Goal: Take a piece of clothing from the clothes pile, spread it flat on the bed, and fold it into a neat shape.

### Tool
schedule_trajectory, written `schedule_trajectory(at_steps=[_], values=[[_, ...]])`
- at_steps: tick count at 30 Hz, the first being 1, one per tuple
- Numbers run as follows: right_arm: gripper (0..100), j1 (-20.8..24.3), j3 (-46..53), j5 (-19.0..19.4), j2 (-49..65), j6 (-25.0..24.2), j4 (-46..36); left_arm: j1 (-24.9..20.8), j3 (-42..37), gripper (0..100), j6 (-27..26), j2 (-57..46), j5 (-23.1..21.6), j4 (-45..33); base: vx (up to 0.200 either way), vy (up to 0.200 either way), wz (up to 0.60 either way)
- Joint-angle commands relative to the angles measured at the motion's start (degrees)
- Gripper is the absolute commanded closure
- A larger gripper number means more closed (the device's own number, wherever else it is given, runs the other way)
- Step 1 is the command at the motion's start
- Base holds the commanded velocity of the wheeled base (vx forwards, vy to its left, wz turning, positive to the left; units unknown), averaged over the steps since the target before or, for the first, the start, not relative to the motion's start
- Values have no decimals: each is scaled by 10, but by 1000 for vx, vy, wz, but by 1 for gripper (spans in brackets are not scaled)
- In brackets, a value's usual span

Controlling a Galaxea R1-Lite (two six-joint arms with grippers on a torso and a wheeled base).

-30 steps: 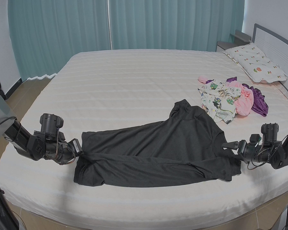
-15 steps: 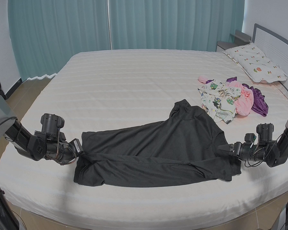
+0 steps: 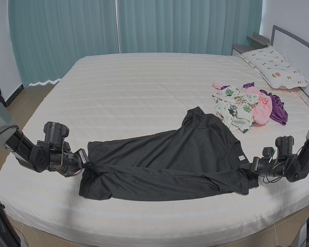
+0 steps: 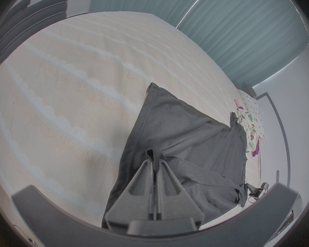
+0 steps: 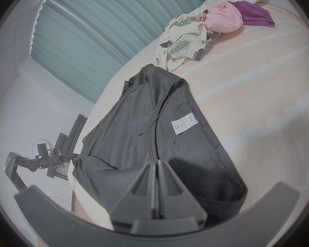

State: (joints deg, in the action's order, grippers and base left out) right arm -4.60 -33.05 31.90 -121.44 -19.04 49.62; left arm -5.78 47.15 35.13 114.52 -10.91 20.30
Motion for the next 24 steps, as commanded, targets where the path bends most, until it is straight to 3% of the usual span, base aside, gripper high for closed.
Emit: schedule_trajectory(at_steps=[1,13,14,24], values=[[100,-10,7,6,6,0,0,0,0,100,0,0,0,0,0,0,0],[100,-38,27,37,26,0,1,1,0,100,0,1,0,-1,0,0,0],[0,-38,27,37,26,0,1,1,0,100,0,1,0,-1,0,0,0],[0,-31,27,36,15,24,1,2,0,100,0,1,0,-1,0,0,0]])
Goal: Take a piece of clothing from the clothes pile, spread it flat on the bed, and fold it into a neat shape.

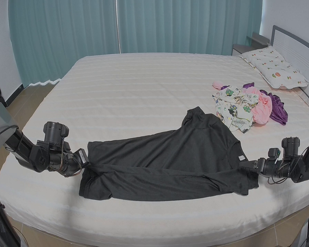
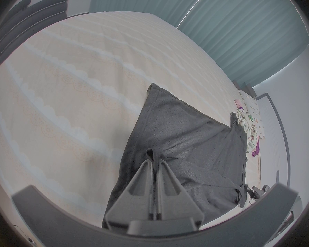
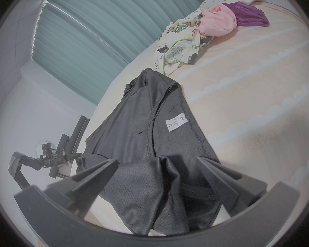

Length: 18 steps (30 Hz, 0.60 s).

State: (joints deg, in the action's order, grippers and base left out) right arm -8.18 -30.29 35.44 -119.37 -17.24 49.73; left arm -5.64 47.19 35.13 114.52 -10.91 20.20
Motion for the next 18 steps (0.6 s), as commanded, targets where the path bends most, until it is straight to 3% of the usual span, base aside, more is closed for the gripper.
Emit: schedule_trajectory(at_steps=[1,7,8,18], values=[[0,5,0,1,-10,10,0,0,0,100,0,1,0,0,0,0,0],[0,14,-1,1,-15,26,0,0,0,100,0,1,0,0,0,0,0],[100,14,-4,1,-16,26,0,0,0,100,0,1,0,0,0,0,0],[100,2,7,2,-9,25,1,1,-1,100,1,-2,1,0,0,0,0]])
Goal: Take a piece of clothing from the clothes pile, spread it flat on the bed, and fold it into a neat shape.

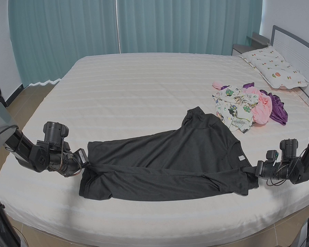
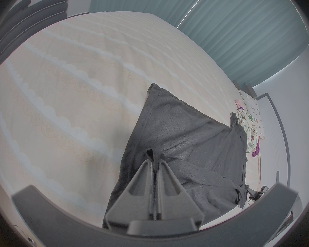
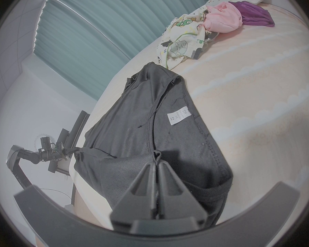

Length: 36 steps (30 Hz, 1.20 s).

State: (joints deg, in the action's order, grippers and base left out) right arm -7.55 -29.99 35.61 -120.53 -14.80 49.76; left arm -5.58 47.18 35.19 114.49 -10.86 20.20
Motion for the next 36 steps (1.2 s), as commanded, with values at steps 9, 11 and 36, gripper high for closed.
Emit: schedule_trajectory(at_steps=[9,11,36], values=[[100,-15,37,5,24,-24,73,2,-9,100,18,-32,5,-2,0,0,0],[100,-16,50,7,39,-49,94,2,-15,100,17,-46,6,-4,0,0,0],[100,-84,202,109,118,-107,314,26,-129,100,13,-186,6,-5,0,0,0]])
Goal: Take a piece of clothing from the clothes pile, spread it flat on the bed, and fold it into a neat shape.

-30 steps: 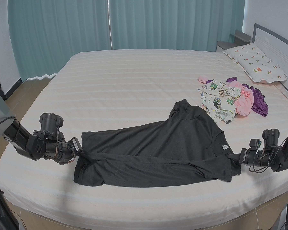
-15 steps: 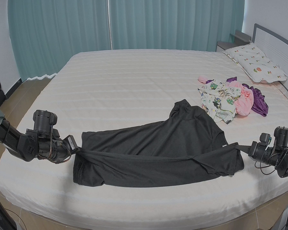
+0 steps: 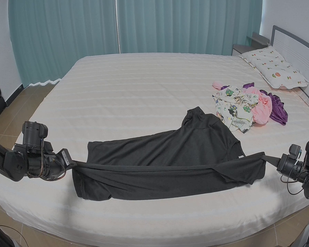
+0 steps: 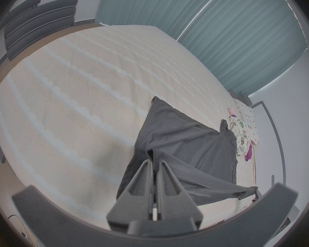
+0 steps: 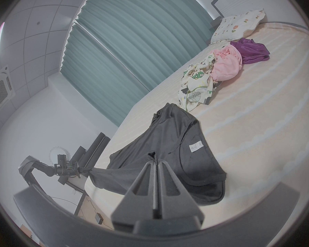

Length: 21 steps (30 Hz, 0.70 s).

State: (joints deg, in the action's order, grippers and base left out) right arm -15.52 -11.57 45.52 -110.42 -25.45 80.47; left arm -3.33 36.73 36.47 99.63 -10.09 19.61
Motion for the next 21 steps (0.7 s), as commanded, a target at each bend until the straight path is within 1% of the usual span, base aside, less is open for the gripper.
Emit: schedule_trajectory(at_steps=[1,7,10,16,21], values=[[100,-4,20,13,21,0,7,3,-32,100,0,-41,-2,1,0,0,0],[100,-5,43,26,54,0,7,3,-61,100,-1,-74,-2,1,0,0,0],[100,-16,51,28,64,1,7,3,-76,100,-2,-98,-5,-2,0,0,0],[100,-40,70,42,72,6,7,3,-99,100,-20,-143,-5,-26,0,0,0],[100,-42,83,43,69,12,7,0,-118,100,-27,-155,-6,-45,0,0,0]])
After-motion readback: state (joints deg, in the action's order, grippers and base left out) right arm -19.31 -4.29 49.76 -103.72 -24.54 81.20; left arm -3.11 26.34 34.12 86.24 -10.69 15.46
